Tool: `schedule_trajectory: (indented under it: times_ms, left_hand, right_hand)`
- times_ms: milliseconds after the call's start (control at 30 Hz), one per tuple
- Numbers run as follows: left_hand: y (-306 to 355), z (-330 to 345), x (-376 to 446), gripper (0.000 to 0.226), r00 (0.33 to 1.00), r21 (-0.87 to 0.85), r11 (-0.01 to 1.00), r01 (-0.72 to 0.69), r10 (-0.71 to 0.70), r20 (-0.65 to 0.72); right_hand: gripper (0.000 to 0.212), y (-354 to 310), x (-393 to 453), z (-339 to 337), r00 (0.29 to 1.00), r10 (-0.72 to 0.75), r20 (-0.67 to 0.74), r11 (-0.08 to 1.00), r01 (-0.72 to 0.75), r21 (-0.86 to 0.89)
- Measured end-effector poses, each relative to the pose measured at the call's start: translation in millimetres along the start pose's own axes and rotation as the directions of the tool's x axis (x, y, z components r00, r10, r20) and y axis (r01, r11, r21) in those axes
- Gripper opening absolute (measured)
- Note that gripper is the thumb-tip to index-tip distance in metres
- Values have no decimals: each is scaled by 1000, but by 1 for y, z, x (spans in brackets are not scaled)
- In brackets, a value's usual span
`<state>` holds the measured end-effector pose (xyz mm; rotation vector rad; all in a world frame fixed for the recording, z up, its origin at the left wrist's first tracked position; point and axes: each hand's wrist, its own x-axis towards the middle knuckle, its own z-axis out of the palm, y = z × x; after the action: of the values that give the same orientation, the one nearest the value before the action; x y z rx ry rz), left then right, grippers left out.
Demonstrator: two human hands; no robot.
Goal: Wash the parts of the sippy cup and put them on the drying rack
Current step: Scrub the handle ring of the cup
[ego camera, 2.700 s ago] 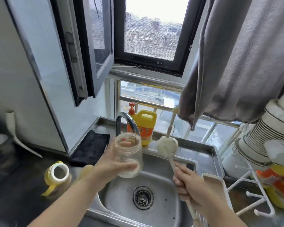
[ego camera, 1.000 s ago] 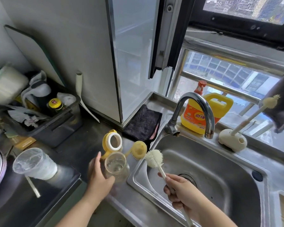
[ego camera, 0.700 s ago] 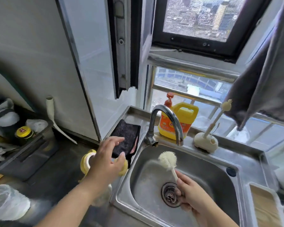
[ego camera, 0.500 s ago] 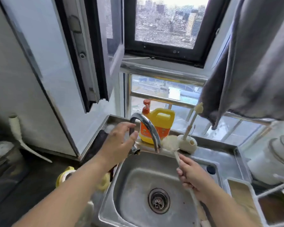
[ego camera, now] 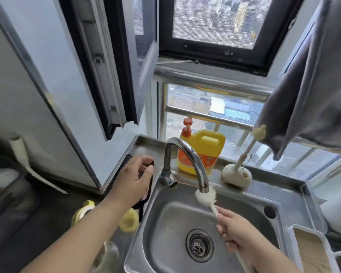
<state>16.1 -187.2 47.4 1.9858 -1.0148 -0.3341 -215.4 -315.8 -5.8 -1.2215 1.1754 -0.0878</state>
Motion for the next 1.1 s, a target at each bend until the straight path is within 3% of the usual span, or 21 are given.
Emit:
schedule_trajectory:
  times_ms: [167, 300, 367, 433, 500, 600, 700, 767, 833, 900, 967, 1033, 1100]
  left_hand:
    - [-76, -25, -53, 17, 947, 106, 946, 307, -292, -135]
    - [-121, -43, -76, 32, 809, 158, 825, 543, -463, -362]
    - [-139, -50, -82, 49, 699, 142, 698, 702, -638, -322]
    - [-153, -52, -86, 60, 557, 19, 567, 823, -802, -216]
    - [-163, -50, -88, 54, 495, -161, 507, 847, -862, -111]
    - [-172, -48, -89, 26, 532, -354, 501, 789, -847, -13]
    - [-174, -53, -91, 14, 576, -449, 513, 732, -817, 5]
    - [-162, -64, -94, 9, 647, -435, 591, 679, -762, -23]
    - [-137, -77, -102, 10, 758, -315, 732, 605, -650, -53]
    - [-105, -85, -110, 8, 864, -248, 841, 481, -503, -28]
    - [-67, -84, -119, 3, 929, -287, 885, 368, -364, 67]
    - [-33, -70, -123, 9, 965, -344, 903, 257, -223, 136]
    - [-5, -49, -125, 17, 981, -411, 893, 184, -144, 128]
  right_hand:
    - [26, 21, -10, 53, 969, 25, 244, 984, 18, -175]
    - [28, 8, -14, 95, 933, 42, 357, 984, 22, -174]
    - [29, 5, -16, 110, 926, 48, 374, 980, 29, -197]
    - [31, 7, -18, 120, 921, 56, 387, 978, 28, -209]
    - [30, 9, -22, 127, 917, 68, 394, 978, 16, -206]
    - [29, 10, -28, 132, 918, 82, 388, 979, 0, -205]
    - [30, 7, -37, 134, 919, 63, 390, 974, 29, -224]
    - [31, 1, -44, 134, 920, -4, 391, 965, 106, -240]
    - [36, -4, -54, 131, 910, -161, 382, 916, 282, -285]
    - [49, -8, -66, 125, 835, -414, 363, 783, 530, -326]
    - [63, -8, -81, 117, 692, -641, 332, 532, 712, -458]
    - [73, -4, -94, 108, 524, -780, 342, 206, 731, -650]
    - [86, -2, -112, 97, 499, -813, 302, 122, 652, -749]
